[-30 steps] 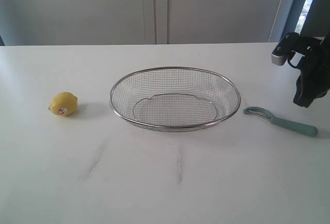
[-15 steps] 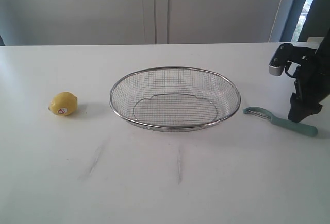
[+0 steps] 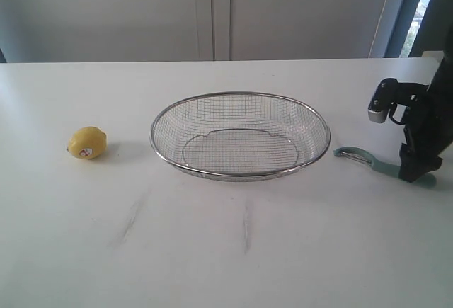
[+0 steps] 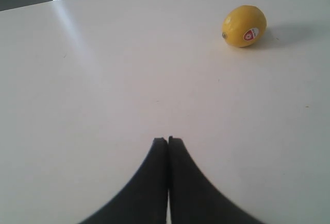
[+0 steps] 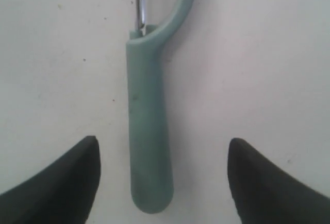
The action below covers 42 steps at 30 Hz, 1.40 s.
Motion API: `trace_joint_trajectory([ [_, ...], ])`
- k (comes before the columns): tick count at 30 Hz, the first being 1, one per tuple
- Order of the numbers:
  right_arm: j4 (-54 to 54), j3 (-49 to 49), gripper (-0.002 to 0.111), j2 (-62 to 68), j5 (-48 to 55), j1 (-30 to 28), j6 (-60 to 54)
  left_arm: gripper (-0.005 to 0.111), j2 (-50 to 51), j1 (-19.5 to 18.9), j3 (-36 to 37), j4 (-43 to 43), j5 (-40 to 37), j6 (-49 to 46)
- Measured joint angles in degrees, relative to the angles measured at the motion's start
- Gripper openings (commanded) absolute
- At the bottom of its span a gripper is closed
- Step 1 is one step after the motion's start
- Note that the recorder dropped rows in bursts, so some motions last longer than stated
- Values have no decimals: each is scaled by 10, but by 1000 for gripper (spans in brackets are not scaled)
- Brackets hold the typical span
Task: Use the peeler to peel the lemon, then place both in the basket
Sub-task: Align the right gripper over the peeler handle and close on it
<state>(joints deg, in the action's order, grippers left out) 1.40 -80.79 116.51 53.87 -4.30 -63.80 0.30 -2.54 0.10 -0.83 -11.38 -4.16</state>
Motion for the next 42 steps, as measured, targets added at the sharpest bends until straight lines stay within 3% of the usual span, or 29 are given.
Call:
trace_joint_trajectory([
  [17,-1,1,59,36,-24,9,0,1,0,0,0,0,0,0],
  [32,-14,1,1,38,0,9,40,1,0,0,0,0,0,0],
  [42,-14,2,0,23,0,9,218,1,0,0,0,0,0,0],
])
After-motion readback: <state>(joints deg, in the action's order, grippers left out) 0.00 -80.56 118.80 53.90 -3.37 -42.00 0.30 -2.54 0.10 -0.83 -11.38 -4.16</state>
